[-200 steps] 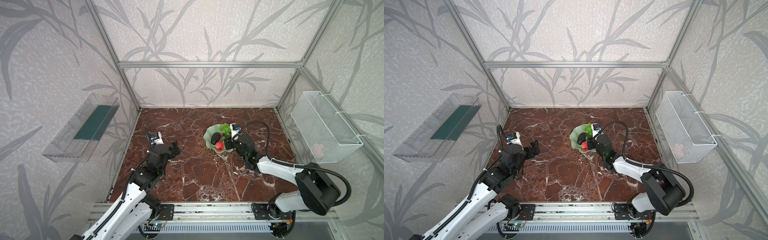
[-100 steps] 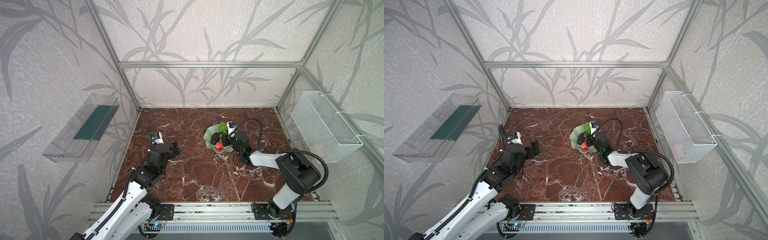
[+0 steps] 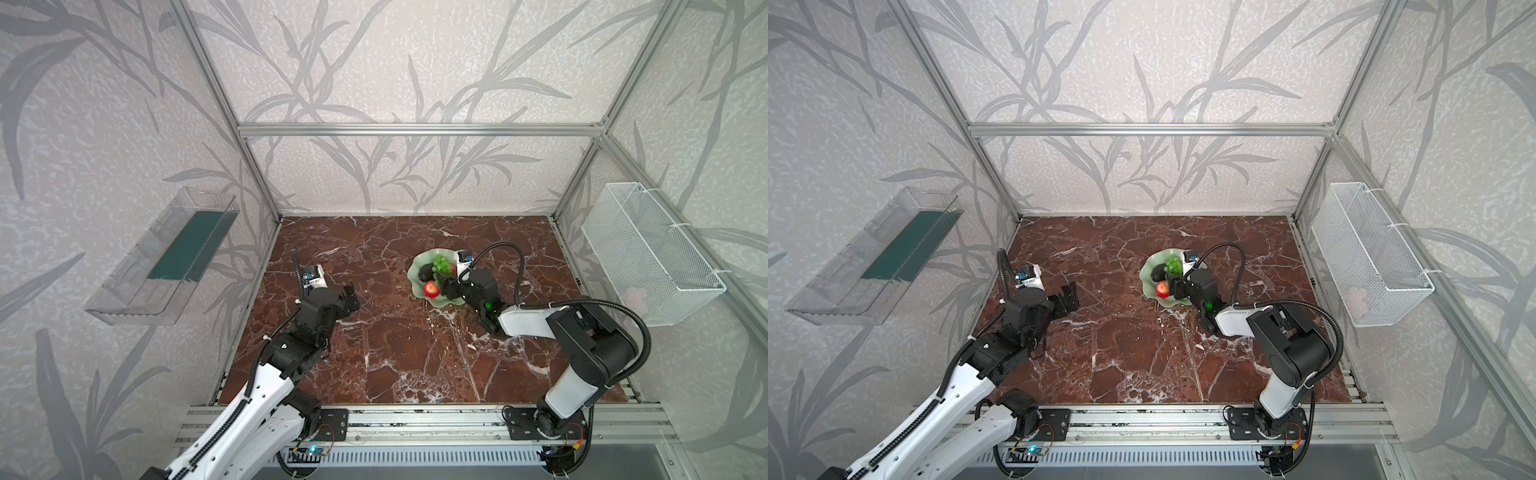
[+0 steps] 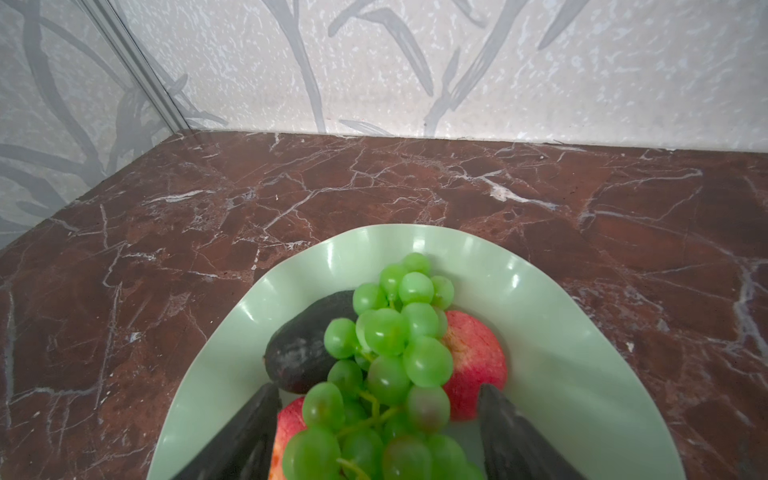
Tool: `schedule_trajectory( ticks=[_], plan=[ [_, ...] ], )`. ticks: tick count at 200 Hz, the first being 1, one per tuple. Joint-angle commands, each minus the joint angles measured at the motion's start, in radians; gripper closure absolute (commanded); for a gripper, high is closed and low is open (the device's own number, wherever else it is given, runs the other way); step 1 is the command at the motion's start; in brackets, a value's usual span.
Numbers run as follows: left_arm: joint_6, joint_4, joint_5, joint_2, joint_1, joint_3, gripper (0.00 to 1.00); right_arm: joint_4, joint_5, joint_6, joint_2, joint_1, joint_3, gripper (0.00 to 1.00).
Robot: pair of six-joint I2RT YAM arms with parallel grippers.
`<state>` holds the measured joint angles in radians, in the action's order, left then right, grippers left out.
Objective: Place and organize the fake fruits in the fruit bowl
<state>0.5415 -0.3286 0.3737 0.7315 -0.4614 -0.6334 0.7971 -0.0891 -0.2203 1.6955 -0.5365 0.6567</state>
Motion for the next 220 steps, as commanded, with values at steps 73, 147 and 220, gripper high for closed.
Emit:
schedule_trajectory(
  ticks=[73,147,220],
  plan=[
    [-0.152,0.047,0.171,-0.071,0.009,-0.008,0.0,-0.268,0.022,0.108,-0.288,0.007,0.066,0.01],
    [-0.433,0.823,0.429,0.109,0.108,0.298,0.0,-0.37,-0.397,0.17,-0.555,0.186,-0.204,0.01],
    [-0.398,1.318,0.109,0.539,0.437,0.449,0.01,0.21,-0.344,0.336,-0.241,0.294,-0.341,0.01]
  ],
)
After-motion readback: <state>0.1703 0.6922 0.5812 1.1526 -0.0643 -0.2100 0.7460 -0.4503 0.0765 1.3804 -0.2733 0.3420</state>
